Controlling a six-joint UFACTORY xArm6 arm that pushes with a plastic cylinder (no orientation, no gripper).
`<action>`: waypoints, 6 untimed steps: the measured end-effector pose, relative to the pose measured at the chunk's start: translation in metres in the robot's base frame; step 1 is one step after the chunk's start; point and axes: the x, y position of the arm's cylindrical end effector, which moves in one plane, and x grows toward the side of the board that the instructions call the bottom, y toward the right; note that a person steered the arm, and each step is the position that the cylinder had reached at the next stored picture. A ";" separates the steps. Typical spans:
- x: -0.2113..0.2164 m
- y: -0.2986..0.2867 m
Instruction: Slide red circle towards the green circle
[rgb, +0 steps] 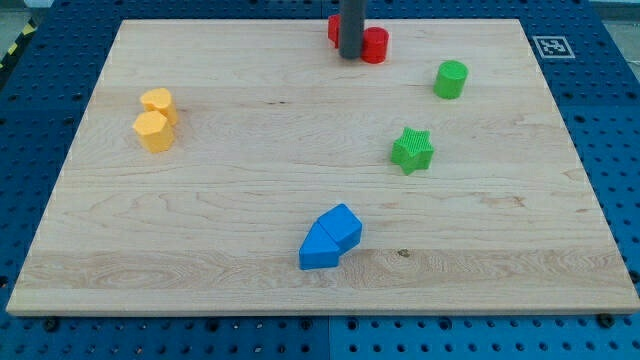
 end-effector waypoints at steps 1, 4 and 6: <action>-0.004 0.001; -0.024 0.019; 0.000 0.047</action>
